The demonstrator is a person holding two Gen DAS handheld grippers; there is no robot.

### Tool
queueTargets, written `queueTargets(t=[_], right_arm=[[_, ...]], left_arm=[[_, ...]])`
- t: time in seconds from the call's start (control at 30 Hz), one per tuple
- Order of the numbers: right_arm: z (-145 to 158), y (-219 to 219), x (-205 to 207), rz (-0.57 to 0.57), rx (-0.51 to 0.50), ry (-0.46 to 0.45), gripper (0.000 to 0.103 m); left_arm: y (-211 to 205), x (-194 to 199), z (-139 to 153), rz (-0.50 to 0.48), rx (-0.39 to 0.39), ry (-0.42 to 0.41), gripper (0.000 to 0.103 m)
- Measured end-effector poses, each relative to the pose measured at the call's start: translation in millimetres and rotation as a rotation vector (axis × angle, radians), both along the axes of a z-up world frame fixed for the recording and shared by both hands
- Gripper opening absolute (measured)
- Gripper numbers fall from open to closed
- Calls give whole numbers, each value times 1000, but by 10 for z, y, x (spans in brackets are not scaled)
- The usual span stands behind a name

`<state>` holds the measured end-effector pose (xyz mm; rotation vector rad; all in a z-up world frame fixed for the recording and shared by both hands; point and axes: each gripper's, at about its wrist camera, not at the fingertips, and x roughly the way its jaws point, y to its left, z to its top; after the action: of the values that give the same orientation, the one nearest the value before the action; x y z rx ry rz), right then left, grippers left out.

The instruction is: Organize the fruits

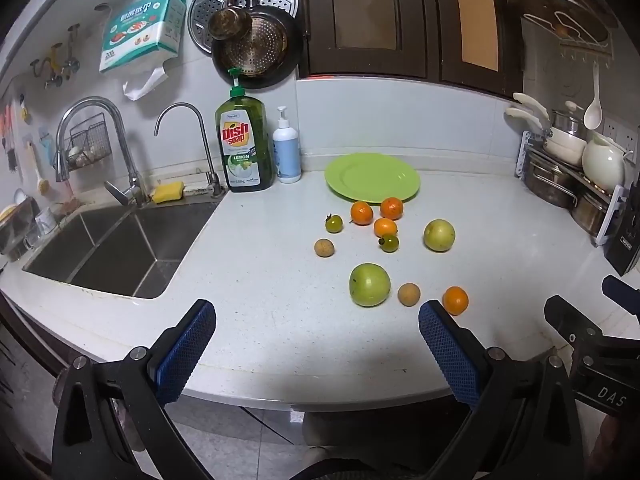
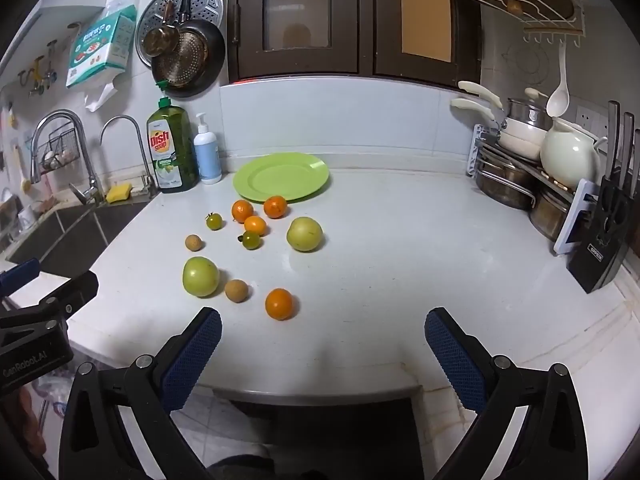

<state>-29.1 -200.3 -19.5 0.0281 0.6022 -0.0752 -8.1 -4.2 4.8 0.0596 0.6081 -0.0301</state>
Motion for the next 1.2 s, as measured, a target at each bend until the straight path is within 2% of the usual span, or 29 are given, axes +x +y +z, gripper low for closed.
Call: queueTargets(t=[1.2], right_arm=[[13,16,49,10,-6,6,103]], left_arm=[[32,22,-23,5,-5,-10,103]])
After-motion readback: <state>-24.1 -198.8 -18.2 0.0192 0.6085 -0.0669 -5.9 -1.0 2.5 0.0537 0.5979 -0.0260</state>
